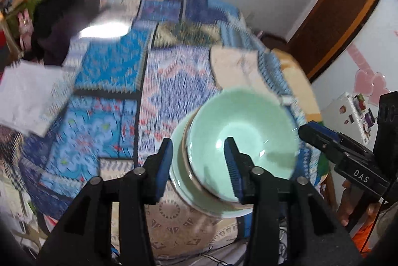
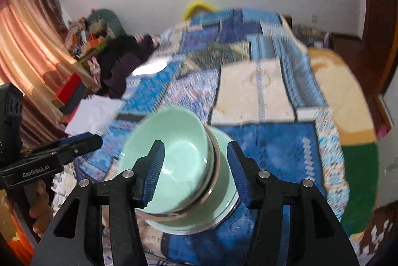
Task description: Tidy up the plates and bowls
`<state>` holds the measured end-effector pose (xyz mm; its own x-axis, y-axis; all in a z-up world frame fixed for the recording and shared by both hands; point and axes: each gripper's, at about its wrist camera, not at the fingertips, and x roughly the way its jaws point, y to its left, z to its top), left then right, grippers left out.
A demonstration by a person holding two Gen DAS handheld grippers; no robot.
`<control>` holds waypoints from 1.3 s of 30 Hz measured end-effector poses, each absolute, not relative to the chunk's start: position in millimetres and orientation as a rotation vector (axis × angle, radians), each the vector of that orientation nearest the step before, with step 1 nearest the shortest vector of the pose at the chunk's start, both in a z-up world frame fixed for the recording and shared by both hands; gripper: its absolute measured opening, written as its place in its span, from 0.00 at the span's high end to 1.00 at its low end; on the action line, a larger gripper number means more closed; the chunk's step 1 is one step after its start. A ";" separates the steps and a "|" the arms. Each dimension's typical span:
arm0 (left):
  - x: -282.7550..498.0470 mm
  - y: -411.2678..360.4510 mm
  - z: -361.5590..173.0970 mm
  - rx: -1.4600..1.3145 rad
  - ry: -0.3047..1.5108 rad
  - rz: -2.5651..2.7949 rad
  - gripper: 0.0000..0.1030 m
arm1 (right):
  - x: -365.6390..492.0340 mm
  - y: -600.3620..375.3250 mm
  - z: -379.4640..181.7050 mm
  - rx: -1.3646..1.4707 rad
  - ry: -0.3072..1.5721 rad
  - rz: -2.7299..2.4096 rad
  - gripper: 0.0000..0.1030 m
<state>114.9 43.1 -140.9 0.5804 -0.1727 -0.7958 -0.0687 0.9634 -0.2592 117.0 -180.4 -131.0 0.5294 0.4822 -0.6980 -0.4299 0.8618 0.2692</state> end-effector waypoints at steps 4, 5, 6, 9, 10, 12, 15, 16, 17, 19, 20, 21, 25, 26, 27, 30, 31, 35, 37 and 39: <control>90.3 32.2 -92.2 -0.195 0.783 -0.075 0.55 | 95.6 -185.6 -94.9 0.059 0.715 0.551 0.41; 83.6 28.7 -81.5 -0.175 0.739 -0.075 0.54 | 89.3 -187.1 -85.3 0.060 0.678 0.554 0.39; 77.3 25.7 -71.8 -0.158 0.698 -0.073 0.50 | 84.8 -188.1 -78.8 0.064 0.653 0.558 0.37; 56.7 19.1 -45.3 -0.126 0.582 -0.076 0.43 | 70.0 -190.4 -58.4 0.074 0.570 0.569 0.34; 50.4 17.4 -37.8 -0.120 0.550 -0.076 0.40 | 65.3 -191.4 -53.1 0.074 0.546 0.570 0.32; 41.1 16.2 -27.4 -0.119 0.503 -0.077 0.35 | 56.1 -193.5 -43.3 0.073 0.498 0.571 0.27; 28.5 16.2 -14.9 -0.125 0.443 -0.071 0.27 | 42.9 -195.2 -32.8 0.070 0.432 0.561 0.17; 26.2 16.5 -12.8 -0.125 0.430 -0.067 0.22 | 38.9 -195.9 -30.2 0.069 0.412 0.555 0.14; 23.0 16.9 -10.8 -0.125 0.414 -0.062 0.19 | 34.7 -197.0 -28.3 0.069 0.396 0.551 0.13; 15.9 17.8 -7.1 -0.124 0.380 -0.049 0.09 | 30.8 -197.6 -25.1 0.075 0.372 0.544 0.04; 12.2 18.0 -6.3 -0.123 0.365 -0.041 0.07 | 29.2 -197.9 -23.6 0.080 0.357 0.539 0.02; 8.2 17.7 -5.0 -0.119 0.350 -0.033 0.03 | 28.4 -198.4 -23.1 0.083 0.346 0.533 0.00; -2.3 18.3 -2.0 -0.113 0.312 -0.017 0.00 | 24.7 -197.1 -22.5 0.068 0.324 0.527 0.00; -2.9 18.5 -2.6 -0.113 0.312 -0.017 0.00 | 24.3 -196.7 -22.6 0.064 0.322 0.527 0.00; -2.3 19.0 -3.3 -0.116 0.313 -0.017 0.00 | 23.2 -195.3 -22.9 0.059 0.320 0.529 0.00; -4.8 20.2 -5.2 -0.125 0.314 -0.016 0.00 | 18.0 -194.6 -22.8 0.041 0.308 0.535 0.00; -4.3 20.7 -6.0 -0.129 0.317 -0.017 0.00 | 17.6 -192.8 -22.5 0.035 0.304 0.537 0.00; -4.2 21.7 -7.6 -0.142 0.329 -0.022 0.00 | 14.5 -191.9 -22.6 0.026 0.298 0.543 0.00; -4.4 22.0 -7.9 -0.144 0.329 -0.022 0.00 | 14.5 -192.6 -22.5 0.029 0.295 0.545 0.00; -4.8 22.2 -8.0 -0.144 0.328 -0.022 0.00 | 14.3 -194.5 -23.0 0.034 0.294 0.548 0.00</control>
<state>-4.8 22.2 -8.0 0.9464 -0.0447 -0.3198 -0.0021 0.9895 -0.1445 14.3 -194.5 -23.0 0.8127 0.5181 -0.2665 -0.5084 0.8541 0.1102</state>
